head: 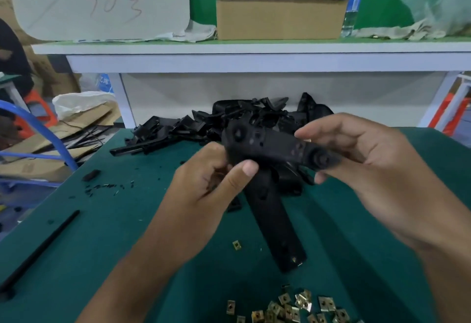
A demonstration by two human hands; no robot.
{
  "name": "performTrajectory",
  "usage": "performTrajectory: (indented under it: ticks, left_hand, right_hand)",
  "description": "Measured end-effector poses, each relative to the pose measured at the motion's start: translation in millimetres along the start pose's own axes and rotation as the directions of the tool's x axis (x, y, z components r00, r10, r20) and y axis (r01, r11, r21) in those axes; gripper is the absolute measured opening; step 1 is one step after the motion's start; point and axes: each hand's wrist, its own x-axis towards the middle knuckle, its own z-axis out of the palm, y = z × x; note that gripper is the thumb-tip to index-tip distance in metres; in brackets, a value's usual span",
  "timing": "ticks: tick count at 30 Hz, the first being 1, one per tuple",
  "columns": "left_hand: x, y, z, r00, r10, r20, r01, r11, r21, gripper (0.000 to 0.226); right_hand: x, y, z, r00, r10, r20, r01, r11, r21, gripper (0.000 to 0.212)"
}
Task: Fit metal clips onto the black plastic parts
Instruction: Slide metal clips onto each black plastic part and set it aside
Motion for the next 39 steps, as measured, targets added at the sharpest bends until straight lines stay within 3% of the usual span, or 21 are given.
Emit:
performTrajectory:
  ticks: [4, 7, 10, 12, 14, 18, 27, 39]
  left_hand:
    - [-17, -13, 15, 0.974, -0.189, 0.123, 0.224, 0.868, -0.444, 0.022]
    - [-42, -24, 28, 0.95, -0.29, 0.114, 0.302, 0.769, -0.564, 0.02]
    - [-59, -28, 34, 0.876, -0.474, 0.092, 0.381, 0.562, -0.734, 0.025]
    - [-66, -25, 37, 0.868, -0.458, 0.191, 0.408, 0.438, -0.801, 0.02]
    - [-73, -24, 35, 0.875, -0.422, 0.238, 0.436, 0.471, -0.767, 0.035]
    - [-83, -25, 36, 0.904, -0.386, 0.187, 0.399, 0.597, -0.696, 0.049]
    - [-84, -22, 39, 0.953, -0.268, 0.138, 0.276, 0.589, -0.76, 0.047]
    - [-84, -26, 41, 0.949, -0.291, 0.117, 0.273, 0.583, -0.765, 0.049]
  right_hand:
    - [2, 9, -6, 0.997, 0.065, -0.028, -0.066, 0.997, -0.027, 0.031]
    - [2, 12, -5, 0.996, 0.085, 0.006, -0.085, 0.996, -0.005, 0.028]
    - [0, 13, 5, 0.992, 0.09, 0.086, -0.092, 0.995, 0.029, 0.021]
    - [0, 15, 12, 0.984, 0.104, 0.145, -0.111, 0.993, 0.037, 0.019]
    - [0, 17, 19, 0.973, 0.121, 0.194, -0.131, 0.991, 0.037, 0.017]
    - [-2, 22, 32, 0.954, 0.15, 0.258, -0.172, 0.983, 0.066, 0.013]
    - [-5, 26, 45, 0.936, 0.185, 0.3, -0.212, 0.976, 0.059, 0.014]
    - [-5, 29, 46, 0.938, 0.184, 0.295, -0.211, 0.976, 0.061, 0.016]
